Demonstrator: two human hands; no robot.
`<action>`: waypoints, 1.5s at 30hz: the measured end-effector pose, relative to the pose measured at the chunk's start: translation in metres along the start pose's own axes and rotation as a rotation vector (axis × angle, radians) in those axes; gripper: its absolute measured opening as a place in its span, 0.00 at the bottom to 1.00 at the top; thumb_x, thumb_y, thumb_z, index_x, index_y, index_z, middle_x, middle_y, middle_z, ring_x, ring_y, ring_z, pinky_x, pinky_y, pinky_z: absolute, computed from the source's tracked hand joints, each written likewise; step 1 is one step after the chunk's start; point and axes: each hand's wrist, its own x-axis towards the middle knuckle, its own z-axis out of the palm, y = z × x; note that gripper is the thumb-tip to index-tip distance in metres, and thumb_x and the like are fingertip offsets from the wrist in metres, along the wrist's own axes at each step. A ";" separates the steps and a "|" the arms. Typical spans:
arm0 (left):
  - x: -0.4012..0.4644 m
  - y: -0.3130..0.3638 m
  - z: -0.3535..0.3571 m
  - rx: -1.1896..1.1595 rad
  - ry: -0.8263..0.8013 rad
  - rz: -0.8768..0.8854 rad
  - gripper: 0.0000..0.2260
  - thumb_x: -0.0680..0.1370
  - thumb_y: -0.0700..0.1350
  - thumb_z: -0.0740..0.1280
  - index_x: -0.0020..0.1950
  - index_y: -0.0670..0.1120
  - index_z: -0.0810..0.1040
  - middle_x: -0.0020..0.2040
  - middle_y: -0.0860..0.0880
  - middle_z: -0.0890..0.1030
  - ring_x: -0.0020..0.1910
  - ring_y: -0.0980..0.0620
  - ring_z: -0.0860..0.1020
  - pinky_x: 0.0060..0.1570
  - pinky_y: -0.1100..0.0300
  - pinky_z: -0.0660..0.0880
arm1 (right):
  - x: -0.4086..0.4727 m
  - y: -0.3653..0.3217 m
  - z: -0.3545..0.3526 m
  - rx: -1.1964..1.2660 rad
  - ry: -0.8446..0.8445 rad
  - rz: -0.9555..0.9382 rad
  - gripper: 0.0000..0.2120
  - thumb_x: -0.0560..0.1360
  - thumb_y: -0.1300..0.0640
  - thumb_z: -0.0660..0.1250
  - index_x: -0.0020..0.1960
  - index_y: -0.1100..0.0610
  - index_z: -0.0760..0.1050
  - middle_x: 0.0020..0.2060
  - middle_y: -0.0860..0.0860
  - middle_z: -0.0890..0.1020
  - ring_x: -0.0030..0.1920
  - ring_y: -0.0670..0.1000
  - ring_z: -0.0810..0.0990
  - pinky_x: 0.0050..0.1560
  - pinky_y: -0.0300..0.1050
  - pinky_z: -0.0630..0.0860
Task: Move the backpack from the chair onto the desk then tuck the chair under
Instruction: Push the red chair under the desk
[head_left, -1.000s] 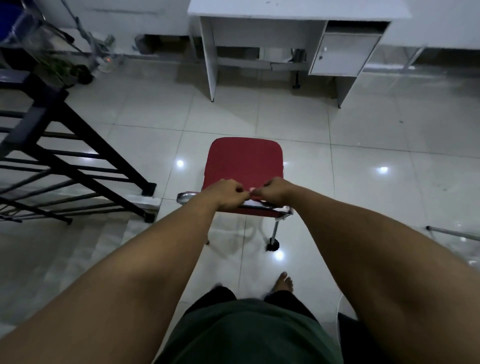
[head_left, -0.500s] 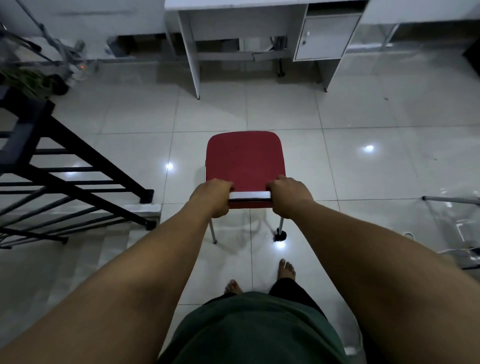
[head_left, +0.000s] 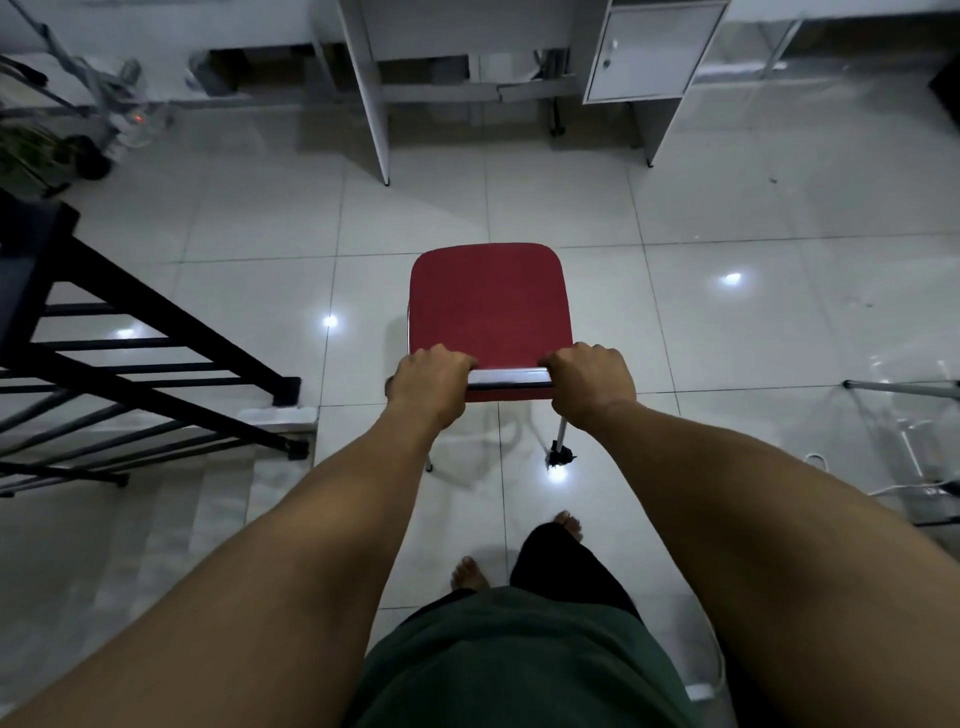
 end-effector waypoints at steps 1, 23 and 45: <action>0.009 -0.001 -0.003 0.000 0.007 -0.013 0.18 0.73 0.38 0.72 0.59 0.54 0.82 0.47 0.47 0.83 0.45 0.42 0.82 0.49 0.45 0.82 | 0.008 0.000 -0.003 0.005 0.011 0.014 0.12 0.69 0.65 0.66 0.46 0.50 0.79 0.29 0.47 0.66 0.33 0.57 0.72 0.37 0.49 0.75; 0.212 -0.028 -0.081 -0.016 0.007 -0.088 0.18 0.74 0.42 0.75 0.62 0.54 0.81 0.51 0.47 0.84 0.48 0.43 0.83 0.51 0.44 0.81 | 0.209 0.055 -0.087 -0.003 -0.004 -0.017 0.11 0.72 0.64 0.67 0.50 0.51 0.80 0.34 0.50 0.75 0.34 0.56 0.76 0.40 0.50 0.80; 0.419 -0.109 -0.148 0.037 0.023 0.042 0.16 0.74 0.40 0.72 0.59 0.55 0.82 0.47 0.48 0.83 0.45 0.44 0.82 0.47 0.49 0.81 | 0.414 0.062 -0.149 0.027 0.003 0.104 0.11 0.73 0.64 0.66 0.49 0.50 0.79 0.34 0.49 0.73 0.34 0.56 0.74 0.39 0.50 0.79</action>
